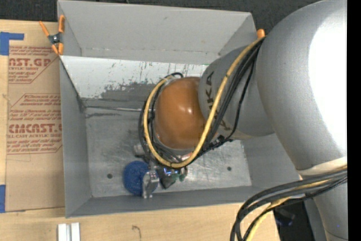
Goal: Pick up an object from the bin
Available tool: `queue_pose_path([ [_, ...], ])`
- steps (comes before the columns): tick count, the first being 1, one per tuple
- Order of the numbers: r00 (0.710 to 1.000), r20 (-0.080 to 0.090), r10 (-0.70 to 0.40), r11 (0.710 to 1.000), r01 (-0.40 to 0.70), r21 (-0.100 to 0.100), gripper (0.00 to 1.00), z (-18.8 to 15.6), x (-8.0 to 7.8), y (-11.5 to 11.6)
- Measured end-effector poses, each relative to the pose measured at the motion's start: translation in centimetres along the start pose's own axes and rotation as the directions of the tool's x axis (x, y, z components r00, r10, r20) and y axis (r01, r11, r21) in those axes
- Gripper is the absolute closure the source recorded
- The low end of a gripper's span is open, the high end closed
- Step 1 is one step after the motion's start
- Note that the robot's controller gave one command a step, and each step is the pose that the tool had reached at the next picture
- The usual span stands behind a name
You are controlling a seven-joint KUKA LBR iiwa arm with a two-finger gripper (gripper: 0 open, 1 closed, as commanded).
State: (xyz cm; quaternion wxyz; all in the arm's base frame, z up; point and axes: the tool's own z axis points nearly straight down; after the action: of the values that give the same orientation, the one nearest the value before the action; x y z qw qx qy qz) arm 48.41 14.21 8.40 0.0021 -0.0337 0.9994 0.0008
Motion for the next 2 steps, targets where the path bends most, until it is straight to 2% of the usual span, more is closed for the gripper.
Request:
queue_pose_path([
  [1, 0.999, -0.004, 0.035, 0.999, -0.035, -0.001, 1.0, 1.1, -0.31, 0.03],
  [2, 0.999, -0.004, 0.035, 0.999, -0.035, -0.001, 1.0, 1.1, -0.31, 0.03],
])
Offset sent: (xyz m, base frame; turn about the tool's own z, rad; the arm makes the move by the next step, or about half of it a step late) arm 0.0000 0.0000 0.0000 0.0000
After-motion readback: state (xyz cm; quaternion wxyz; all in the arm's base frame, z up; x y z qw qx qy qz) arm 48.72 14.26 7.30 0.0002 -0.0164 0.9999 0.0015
